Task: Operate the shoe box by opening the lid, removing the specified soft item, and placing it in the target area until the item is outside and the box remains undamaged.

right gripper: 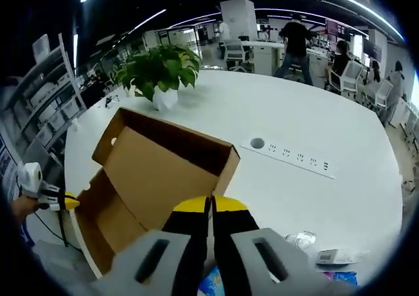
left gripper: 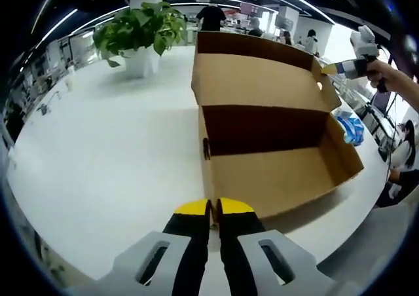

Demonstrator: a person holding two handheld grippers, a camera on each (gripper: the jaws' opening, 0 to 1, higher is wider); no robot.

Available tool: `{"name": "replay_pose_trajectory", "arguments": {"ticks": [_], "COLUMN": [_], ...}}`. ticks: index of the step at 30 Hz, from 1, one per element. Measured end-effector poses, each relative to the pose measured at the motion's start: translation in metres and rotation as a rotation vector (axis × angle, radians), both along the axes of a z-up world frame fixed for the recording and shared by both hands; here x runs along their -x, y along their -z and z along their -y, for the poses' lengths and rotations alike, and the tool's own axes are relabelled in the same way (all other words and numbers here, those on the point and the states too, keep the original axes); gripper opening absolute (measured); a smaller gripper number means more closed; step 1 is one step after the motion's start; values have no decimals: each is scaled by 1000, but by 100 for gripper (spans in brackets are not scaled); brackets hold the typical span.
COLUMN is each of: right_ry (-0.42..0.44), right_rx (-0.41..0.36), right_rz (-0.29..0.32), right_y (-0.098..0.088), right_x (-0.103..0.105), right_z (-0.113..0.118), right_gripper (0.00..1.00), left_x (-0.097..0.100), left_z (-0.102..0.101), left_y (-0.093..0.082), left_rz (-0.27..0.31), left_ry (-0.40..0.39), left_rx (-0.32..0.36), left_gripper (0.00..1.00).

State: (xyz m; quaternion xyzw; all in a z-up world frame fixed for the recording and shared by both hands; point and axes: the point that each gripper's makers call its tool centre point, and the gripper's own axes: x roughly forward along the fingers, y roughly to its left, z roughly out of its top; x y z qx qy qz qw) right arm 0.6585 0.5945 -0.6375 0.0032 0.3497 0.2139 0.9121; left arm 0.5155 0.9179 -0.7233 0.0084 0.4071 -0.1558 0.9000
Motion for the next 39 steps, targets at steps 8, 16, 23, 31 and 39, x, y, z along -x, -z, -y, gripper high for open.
{"name": "replay_pose_trajectory", "arguments": {"ticks": [8,16,23,31,39], "right_ry": [-12,-21,-23,-19,22], "right_rx": [-13,-12,-14,-14,-33], "right_rz": [30,62,94,128,164], "right_y": [-8,-18,-24,-29,-31], "right_x": [7,22,38,54,70], "right_z": [0,-2,-4,-6,-9], "right_gripper": [0,0,0,0,0], "left_x": [-1,0,1,4,7], "left_z": [-1,0,1,4,5], "left_y": [0,0,0,-3,-6], "left_rz": [1,6,9,17,19], "left_ry": [3,8,12,21,36], "left_rx": [-2,-1,4,3,10], "left_gripper": [1,1,1,2,3]}}
